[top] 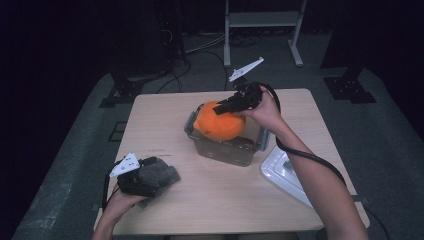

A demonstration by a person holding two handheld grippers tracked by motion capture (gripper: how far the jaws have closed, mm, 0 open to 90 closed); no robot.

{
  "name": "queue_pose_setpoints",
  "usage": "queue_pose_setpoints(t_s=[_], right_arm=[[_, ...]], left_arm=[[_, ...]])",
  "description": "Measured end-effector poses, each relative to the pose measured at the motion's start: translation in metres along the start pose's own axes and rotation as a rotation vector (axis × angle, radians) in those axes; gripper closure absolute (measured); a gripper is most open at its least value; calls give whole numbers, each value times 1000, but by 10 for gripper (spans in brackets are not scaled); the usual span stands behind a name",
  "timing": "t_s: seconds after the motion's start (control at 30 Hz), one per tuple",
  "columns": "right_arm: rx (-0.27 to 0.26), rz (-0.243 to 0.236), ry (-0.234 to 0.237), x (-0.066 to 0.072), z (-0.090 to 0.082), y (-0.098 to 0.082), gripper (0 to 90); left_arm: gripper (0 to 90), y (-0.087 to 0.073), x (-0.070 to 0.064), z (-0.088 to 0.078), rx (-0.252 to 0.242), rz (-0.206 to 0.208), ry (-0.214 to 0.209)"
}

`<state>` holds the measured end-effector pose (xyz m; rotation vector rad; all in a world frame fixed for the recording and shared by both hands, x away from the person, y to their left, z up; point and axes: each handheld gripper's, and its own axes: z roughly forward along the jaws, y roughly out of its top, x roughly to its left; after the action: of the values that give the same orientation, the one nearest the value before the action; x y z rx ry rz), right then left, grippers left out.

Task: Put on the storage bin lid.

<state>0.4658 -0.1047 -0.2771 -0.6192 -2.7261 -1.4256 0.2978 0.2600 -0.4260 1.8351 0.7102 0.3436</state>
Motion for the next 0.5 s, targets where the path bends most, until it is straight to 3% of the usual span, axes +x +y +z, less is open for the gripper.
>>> queue_pose_setpoints(t_s=[0.5], right_arm=[[20,36,-26,-16,9,-13,722]], left_arm=[[24,0,0,1,3,3,-4]])
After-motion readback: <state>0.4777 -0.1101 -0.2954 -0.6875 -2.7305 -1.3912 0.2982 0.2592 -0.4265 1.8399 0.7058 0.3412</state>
